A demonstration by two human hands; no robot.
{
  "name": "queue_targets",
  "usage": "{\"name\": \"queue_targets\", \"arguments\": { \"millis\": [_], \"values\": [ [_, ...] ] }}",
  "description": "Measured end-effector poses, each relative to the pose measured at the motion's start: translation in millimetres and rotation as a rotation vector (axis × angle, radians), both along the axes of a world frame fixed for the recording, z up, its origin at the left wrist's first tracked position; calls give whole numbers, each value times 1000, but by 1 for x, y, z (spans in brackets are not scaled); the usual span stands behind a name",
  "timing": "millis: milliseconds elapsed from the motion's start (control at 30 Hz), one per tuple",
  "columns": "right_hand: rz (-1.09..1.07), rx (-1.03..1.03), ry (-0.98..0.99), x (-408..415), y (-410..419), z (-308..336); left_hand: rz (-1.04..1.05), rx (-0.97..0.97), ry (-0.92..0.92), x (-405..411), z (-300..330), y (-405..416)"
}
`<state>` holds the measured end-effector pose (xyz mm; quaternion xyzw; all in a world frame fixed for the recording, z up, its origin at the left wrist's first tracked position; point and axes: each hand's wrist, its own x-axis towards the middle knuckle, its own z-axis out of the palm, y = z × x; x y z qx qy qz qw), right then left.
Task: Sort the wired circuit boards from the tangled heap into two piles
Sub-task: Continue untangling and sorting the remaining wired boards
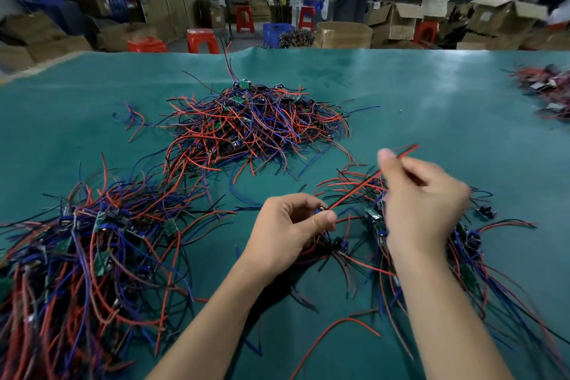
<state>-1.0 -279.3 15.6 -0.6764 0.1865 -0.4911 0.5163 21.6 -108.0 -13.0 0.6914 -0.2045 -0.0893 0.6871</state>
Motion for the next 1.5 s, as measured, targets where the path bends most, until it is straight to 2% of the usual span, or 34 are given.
{"name": "queue_targets", "arguments": {
  "millis": [67, 200, 267, 433, 533, 767, 900, 967, 1100, 1200, 1267, 1367, 1500],
  "values": [
    [-9, 214, -97, -1, -7, 6, 26, 15, -15, -1, -3, -1],
    [-10, 313, -186, -5, 7, 13, 145, -21, 7, 3, -6, -1],
    [56, 328, -120, -3, 20, 12, 143, -105, 59, 4, -5, 1],
    [496, 427, 101, -1, 47, 5, 165, -280, 127, 6, -3, 3],
    [692, 557, 104, -1, 54, 2, 144, -305, 115, 6, -4, 3],
    [702, 629, 53, -2, 45, 3, 123, -443, 217, 8, -3, 2],
    [592, 709, 110, 0, 53, -3, 106, -504, 264, 9, -1, 3],
    [557, 628, 159, -1, 57, -6, 98, -486, 253, 9, -1, 5],
    [575, 46, 322, -4, 58, -11, 90, -353, 183, 7, -3, 7],
    [577, -111, 281, -5, 54, -9, 94, -317, 157, 7, -2, 7],
    [479, -237, 234, -5, 50, -8, 53, -281, 142, 6, -1, 5],
    [353, -178, 81, -4, 36, 0, -16, -219, 142, 1, -1, 1],
    [319, 91, -166, -10, 25, 29, -55, -159, 140, -2, 1, 1]
  ]
}}
